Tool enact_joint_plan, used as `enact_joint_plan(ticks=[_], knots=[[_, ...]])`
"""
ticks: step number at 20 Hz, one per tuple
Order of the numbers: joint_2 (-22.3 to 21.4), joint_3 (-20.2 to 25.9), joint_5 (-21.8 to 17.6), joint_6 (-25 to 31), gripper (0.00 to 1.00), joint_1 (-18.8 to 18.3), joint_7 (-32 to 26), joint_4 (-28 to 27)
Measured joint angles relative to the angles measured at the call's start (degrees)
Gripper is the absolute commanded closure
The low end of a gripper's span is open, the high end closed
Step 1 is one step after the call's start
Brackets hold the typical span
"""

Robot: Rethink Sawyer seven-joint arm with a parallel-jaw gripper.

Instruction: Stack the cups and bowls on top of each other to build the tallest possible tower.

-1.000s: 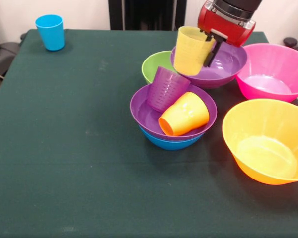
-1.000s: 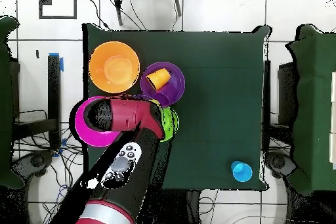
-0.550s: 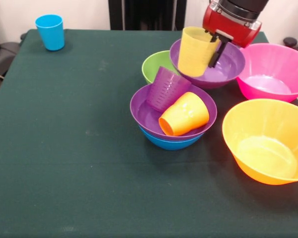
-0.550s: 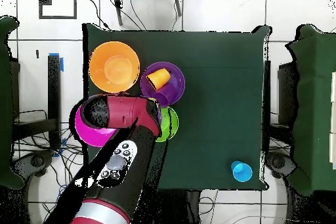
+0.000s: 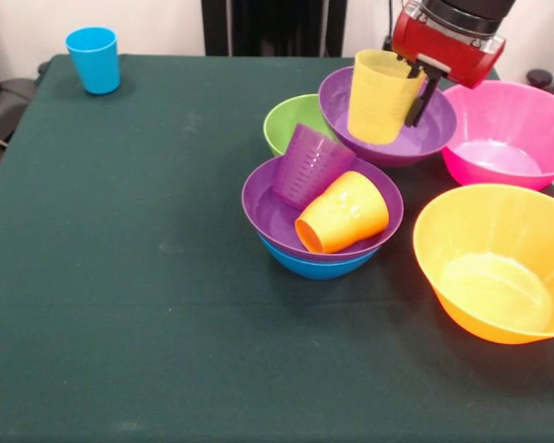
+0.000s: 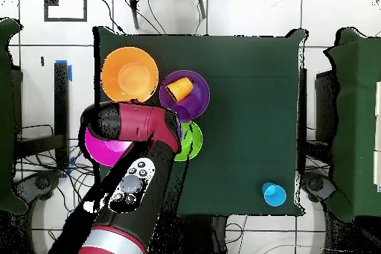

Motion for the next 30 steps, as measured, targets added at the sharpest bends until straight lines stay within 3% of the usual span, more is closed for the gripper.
enact_joint_plan(ticks=[8,23,24,30], knots=[[-0.01,0.06,2.18,0.01,1.00,0.01,0.00,-0.16],[-0.49,0.23,2.27,0.01,1.00,0.00,0.00,-0.12],[-0.98,0.51,2.26,0.01,0.00,0.00,0.00,-0.06],[-2.18,1.24,2.45,-0.19,0.00,-0.40,0.00,0.26]])
